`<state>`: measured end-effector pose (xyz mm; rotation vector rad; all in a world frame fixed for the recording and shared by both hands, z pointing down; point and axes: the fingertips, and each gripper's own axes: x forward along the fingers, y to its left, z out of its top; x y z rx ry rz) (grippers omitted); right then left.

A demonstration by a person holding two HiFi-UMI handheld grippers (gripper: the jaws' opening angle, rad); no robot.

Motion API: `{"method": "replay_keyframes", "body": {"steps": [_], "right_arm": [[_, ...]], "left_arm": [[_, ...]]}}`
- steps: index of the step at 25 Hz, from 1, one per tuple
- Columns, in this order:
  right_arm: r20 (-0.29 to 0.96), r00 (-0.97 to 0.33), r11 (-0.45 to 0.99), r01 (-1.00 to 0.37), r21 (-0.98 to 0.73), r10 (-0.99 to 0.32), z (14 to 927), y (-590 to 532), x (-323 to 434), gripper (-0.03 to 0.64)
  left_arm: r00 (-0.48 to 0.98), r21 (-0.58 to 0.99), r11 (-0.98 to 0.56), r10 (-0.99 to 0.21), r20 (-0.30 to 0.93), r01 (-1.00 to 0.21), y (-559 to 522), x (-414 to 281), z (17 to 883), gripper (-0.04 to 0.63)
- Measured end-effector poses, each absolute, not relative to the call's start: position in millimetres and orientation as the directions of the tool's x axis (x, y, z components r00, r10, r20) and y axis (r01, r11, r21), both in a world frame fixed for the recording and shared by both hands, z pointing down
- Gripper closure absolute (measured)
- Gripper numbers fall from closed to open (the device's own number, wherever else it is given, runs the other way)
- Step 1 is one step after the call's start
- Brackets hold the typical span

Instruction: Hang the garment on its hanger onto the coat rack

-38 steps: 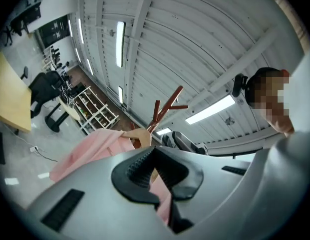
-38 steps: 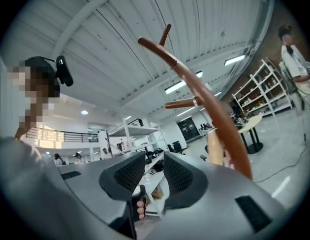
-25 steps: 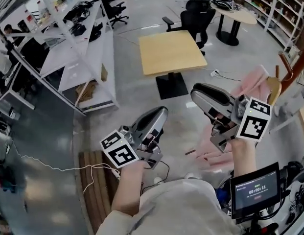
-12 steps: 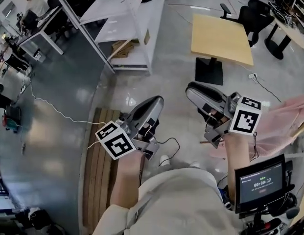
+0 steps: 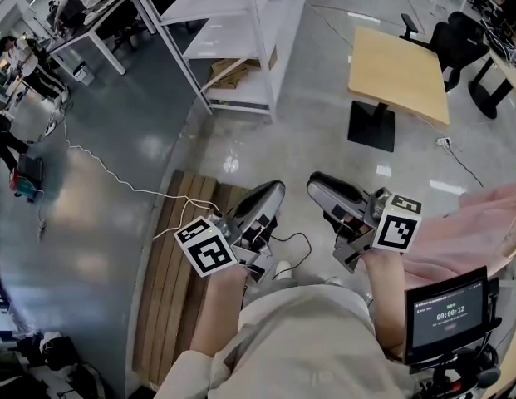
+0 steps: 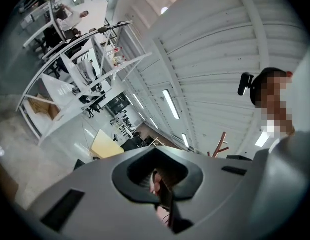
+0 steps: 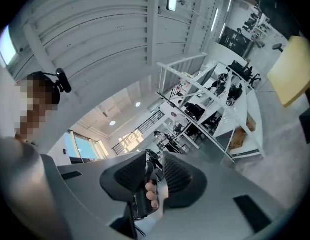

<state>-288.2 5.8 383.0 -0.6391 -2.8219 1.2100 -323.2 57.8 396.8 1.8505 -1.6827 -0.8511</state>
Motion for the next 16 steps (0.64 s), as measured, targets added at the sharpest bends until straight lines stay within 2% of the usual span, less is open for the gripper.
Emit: {"method": "replay_keyframes", "body": {"steps": [16], "right_arm": [[-0.137, -0.936, 0.607, 0.316, -0.729, 0.324, 402, -4, -283, 0.503]], "left_arm": [[0.136, 0.759, -0.216, -0.976, -0.168, -0.614, 51, -308, 410, 0.589]]}}
